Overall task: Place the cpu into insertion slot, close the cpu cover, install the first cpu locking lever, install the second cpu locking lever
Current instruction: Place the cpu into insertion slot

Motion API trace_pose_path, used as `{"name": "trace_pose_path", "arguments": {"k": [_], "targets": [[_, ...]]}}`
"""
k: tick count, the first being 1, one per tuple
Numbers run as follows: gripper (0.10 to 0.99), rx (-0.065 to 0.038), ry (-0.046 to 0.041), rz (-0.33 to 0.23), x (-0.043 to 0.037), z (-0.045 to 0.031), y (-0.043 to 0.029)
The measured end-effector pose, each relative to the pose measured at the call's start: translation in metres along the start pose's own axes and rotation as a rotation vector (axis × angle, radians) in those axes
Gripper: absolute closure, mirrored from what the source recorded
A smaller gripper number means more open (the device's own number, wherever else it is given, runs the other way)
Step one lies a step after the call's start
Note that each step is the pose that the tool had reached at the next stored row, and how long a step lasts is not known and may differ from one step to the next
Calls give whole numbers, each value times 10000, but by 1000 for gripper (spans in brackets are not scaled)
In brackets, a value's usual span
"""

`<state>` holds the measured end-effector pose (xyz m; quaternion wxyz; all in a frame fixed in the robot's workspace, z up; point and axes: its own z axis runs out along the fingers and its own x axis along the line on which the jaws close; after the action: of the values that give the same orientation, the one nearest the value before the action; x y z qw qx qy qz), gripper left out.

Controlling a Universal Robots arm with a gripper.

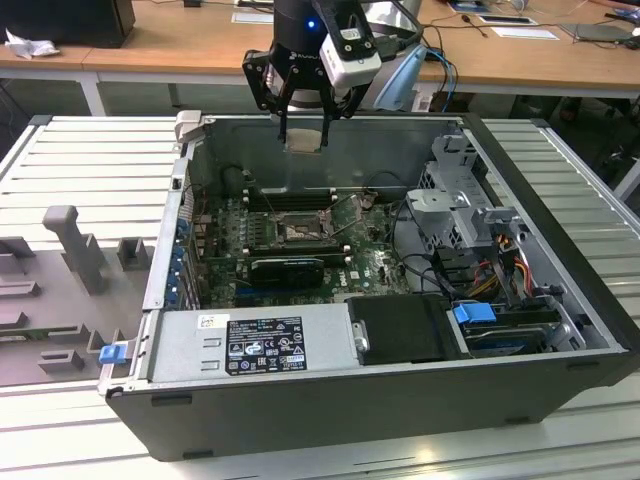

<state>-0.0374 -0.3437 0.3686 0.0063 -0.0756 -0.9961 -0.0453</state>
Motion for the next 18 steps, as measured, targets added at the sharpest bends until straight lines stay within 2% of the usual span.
{"name": "trace_pose_path", "arguments": {"k": [18], "targets": [[557, -6, -26, 294, 0, 1, 0]]}}
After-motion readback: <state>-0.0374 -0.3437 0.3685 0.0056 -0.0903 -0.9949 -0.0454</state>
